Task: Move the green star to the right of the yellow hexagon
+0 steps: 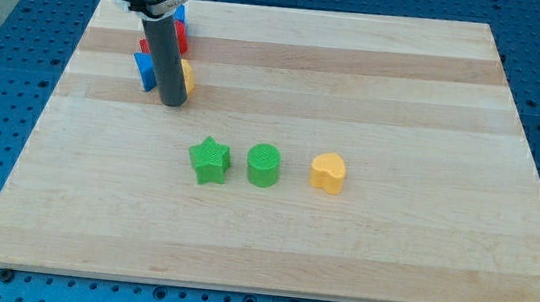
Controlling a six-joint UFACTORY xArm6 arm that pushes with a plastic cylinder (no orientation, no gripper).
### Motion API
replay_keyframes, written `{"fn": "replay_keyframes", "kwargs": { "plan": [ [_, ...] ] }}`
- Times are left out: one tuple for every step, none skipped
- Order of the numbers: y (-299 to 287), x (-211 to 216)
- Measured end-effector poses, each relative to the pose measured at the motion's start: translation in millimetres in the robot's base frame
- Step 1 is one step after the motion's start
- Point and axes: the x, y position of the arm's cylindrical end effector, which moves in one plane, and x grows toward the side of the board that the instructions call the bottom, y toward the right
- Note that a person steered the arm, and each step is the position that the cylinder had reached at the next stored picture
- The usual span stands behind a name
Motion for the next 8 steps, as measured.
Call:
{"fn": "replay_keyframes", "kwargs": {
  "plan": [
    [-9, 5],
    [-33, 51],
    [-32, 116],
    [18, 153],
    [69, 145],
    [70, 127],
    [57, 126],
    [57, 120]
  ]
}}
